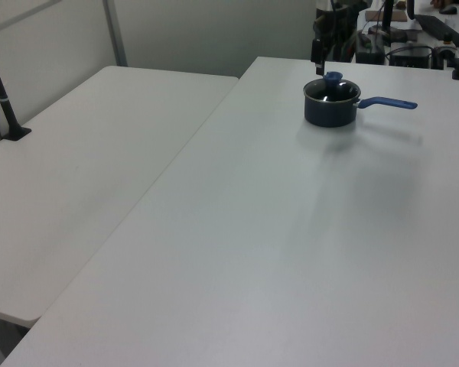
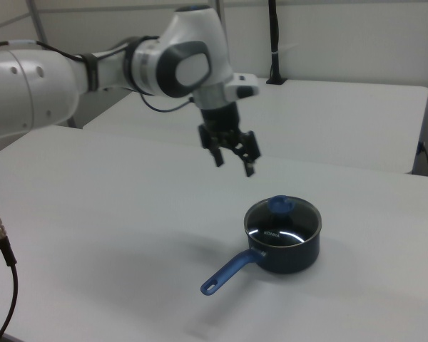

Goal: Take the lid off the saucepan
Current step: 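Move the gripper over the saucepan toward the blue lid knob, then lower the gripper and close it on the blue knob of the glass lid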

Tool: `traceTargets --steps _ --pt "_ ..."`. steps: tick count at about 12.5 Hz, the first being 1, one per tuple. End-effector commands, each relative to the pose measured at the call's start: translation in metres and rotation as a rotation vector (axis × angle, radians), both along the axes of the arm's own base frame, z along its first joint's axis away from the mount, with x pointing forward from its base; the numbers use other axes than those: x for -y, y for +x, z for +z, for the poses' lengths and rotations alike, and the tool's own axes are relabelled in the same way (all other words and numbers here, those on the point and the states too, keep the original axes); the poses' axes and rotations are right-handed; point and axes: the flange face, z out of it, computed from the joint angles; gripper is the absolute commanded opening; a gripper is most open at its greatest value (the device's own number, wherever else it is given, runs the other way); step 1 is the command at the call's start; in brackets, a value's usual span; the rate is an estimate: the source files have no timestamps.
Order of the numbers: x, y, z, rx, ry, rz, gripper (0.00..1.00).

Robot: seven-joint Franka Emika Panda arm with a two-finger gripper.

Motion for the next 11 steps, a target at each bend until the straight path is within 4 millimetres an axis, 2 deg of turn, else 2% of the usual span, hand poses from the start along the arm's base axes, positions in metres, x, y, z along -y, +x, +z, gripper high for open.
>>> traceTargets --steps 1,3,4,8,11 --pt "0.052 0.005 -0.018 0.037 -0.03 -0.07 1.0" --pt "0.079 0.007 -0.038 0.071 -0.011 -0.107 1.0" --pt "0.087 0.006 -0.04 0.075 -0.016 -0.104 1.0" --pt "0.102 0.005 -0.05 0.111 0.019 -0.145 1.0" --pt "0.121 0.0 -0.062 0.101 0.002 -0.163 1.0"
